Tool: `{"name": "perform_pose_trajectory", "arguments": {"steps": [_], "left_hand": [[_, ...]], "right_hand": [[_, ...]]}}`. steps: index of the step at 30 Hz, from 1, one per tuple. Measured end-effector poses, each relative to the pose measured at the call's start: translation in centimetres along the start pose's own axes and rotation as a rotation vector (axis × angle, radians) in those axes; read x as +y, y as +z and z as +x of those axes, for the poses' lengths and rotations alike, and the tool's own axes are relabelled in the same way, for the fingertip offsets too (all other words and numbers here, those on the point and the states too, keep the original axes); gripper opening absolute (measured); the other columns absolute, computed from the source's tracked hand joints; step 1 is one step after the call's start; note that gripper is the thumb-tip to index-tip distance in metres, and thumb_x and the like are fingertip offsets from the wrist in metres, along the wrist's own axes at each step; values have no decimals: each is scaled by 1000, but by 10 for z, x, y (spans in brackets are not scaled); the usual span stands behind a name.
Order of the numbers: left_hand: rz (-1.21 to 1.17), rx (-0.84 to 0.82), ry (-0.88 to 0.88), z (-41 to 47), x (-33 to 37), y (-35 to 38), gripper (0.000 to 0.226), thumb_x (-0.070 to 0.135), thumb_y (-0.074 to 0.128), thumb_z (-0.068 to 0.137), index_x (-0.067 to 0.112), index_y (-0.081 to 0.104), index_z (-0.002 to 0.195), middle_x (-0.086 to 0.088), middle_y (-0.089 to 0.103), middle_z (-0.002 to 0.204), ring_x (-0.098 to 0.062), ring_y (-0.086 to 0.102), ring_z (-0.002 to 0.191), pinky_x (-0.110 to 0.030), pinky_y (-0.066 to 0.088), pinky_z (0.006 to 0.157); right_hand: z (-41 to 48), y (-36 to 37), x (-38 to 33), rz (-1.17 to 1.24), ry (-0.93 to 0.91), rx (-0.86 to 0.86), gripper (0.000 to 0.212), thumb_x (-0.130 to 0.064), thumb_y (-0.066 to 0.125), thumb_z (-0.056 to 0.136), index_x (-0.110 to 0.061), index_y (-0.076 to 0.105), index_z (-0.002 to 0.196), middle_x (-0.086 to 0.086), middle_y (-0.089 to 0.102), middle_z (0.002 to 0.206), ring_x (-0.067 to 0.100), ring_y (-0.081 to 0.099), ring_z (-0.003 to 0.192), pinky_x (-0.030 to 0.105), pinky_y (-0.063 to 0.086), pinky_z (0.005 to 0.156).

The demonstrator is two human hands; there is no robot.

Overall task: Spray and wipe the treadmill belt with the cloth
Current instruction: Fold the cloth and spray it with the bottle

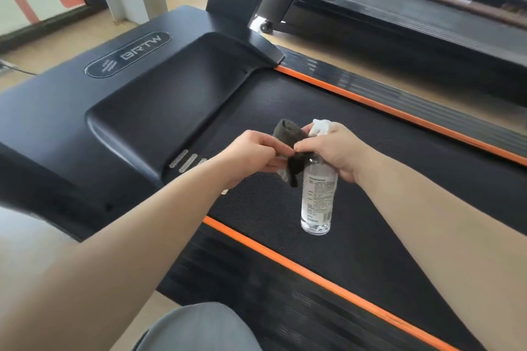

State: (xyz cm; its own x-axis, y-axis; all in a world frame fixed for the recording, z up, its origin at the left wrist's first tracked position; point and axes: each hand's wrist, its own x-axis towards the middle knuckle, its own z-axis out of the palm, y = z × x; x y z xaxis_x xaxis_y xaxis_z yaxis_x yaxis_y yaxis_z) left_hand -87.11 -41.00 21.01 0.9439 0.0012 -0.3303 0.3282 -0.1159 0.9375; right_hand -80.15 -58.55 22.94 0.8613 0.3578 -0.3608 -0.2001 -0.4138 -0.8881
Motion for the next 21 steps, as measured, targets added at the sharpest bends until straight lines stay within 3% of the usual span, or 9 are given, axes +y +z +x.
{"name": "perform_pose_trajectory", "arguments": {"steps": [2, 4, 7, 9, 13, 16, 19, 21], "left_hand": [[1, 81, -3, 9, -10, -6, 30, -8, 58, 86, 18, 71, 79, -5, 73, 93, -18, 73, 91, -39, 62, 87], [27, 131, 3, 16, -23, -8, 21, 7, 74, 81, 21, 67, 94, 1, 68, 96, -15, 68, 88, -44, 62, 86], [238, 84, 84, 31, -32, -11, 56, 35, 82, 71, 32, 62, 122, 10, 64, 121, -9, 62, 112, -34, 52, 99], [206, -54, 156, 33, -33, -19, 46, 32, 80, 72, 28, 68, 117, 9, 70, 119, -7, 63, 112, -29, 48, 101], [174, -217, 151, 39, -25, -28, 38, 29, 81, 70, 15, 72, 105, -5, 75, 94, -15, 71, 89, -39, 57, 88], [157, -245, 94, 36, -22, -17, 48, 29, 86, 73, 20, 67, 116, -2, 77, 102, -18, 74, 95, -34, 60, 83], [247, -218, 59, 37, -27, 1, 17, 26, 79, 87, 29, 73, 103, 9, 78, 89, -6, 73, 85, -19, 56, 72], [226, -95, 29, 36, -37, 11, 13, 30, 80, 85, 27, 74, 96, 7, 78, 88, -9, 74, 86, -27, 59, 78]], "right_hand": [[-2, 2, 3, -8, -11, -10, 35, -11, 77, 64, -11, 70, 98, 12, 69, 87, 27, 67, 83, 44, 58, 78], [-5, 2, 5, 20, -9, -39, 27, -5, 73, 69, -10, 69, 95, 15, 67, 88, 29, 65, 83, 44, 55, 77], [-4, -2, 4, 75, 11, -104, 23, 3, 68, 77, -10, 68, 96, 19, 66, 89, 30, 64, 81, 45, 54, 78], [-6, -5, 0, 67, 2, -144, 21, 6, 65, 83, -11, 66, 95, 17, 65, 88, 29, 63, 80, 43, 53, 77], [-11, -8, 4, 87, 21, -65, 24, 10, 62, 88, -14, 68, 90, 12, 66, 85, 27, 64, 83, 44, 53, 79], [-21, -5, 12, 39, -10, 32, 23, 6, 66, 88, -17, 73, 90, 6, 70, 87, 22, 67, 85, 42, 56, 82], [-29, -8, 24, -40, -36, 96, 20, -6, 69, 92, -19, 74, 107, 1, 72, 102, 13, 68, 88, 32, 57, 80], [-28, -12, 31, -98, -81, 124, 21, -15, 71, 93, -22, 74, 112, 0, 71, 110, 11, 68, 90, 26, 56, 75]]}}
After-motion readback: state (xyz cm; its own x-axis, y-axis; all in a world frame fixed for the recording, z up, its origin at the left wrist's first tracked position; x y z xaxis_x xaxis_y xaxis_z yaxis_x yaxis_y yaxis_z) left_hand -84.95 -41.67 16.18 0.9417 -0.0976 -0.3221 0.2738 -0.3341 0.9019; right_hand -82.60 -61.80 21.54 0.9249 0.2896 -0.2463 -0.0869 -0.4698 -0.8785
